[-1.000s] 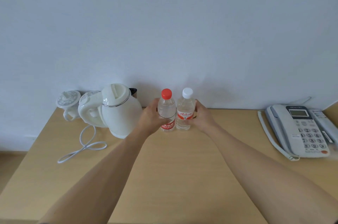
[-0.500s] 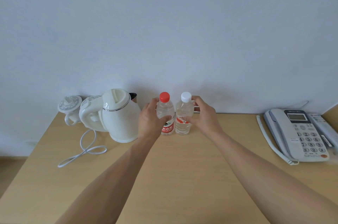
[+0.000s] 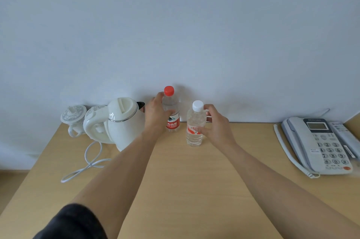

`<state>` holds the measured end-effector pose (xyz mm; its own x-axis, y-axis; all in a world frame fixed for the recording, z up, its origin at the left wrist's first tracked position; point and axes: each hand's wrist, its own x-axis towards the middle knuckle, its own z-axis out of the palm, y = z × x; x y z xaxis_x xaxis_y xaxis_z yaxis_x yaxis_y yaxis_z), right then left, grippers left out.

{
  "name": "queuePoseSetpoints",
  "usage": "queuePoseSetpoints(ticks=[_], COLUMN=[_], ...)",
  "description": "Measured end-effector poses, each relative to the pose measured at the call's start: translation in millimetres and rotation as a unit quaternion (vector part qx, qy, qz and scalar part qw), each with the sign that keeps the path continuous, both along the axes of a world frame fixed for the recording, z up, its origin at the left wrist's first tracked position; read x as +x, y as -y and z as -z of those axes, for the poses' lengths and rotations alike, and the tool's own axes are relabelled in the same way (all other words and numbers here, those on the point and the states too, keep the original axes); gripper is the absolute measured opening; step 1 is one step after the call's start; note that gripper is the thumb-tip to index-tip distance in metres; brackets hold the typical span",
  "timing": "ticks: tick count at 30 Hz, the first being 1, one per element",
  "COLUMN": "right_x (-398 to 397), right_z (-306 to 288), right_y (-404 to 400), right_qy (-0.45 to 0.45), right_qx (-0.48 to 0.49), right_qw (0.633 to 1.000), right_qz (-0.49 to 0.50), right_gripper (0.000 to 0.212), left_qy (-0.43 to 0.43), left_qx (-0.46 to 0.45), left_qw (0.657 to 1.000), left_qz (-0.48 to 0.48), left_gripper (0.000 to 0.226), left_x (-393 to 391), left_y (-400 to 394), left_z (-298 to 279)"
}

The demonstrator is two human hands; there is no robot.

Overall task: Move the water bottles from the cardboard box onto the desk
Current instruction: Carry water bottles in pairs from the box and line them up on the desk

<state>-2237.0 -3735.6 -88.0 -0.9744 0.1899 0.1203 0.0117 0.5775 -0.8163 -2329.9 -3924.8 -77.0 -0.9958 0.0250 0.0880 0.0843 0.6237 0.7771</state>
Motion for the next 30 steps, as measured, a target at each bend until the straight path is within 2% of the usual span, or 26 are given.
queuePoseSetpoints(ticks=[6,11,20,30], right_x=[-7.6,-20.2,-59.5,-60.5], right_z=[-4.4,-4.6,-5.6,-1.9], right_y=[5.8,4.7,17.4,17.9], right_qy=[0.006,-0.006,-0.022,-0.032], right_qx=[0.074,0.064,0.064,0.054], right_qw=[0.997,0.998,0.997,0.998], right_qz=[-0.004,0.013,0.027,0.025], right_gripper=[0.060,0.054,0.055,0.057], left_qy=[0.007,0.004,0.038,0.047], left_qx=[-0.013,-0.042,-0.047,-0.033], left_qw=[1.000,0.999,0.998,0.998], left_qz=[0.014,0.014,0.005,0.010], left_gripper=[0.065,0.076,0.050,0.049], left_x=[1.5,5.3,-2.5,-7.6], left_y=[3.3,2.8,11.3,16.8], left_z=[0.6,-0.2,-7.1,-8.1])
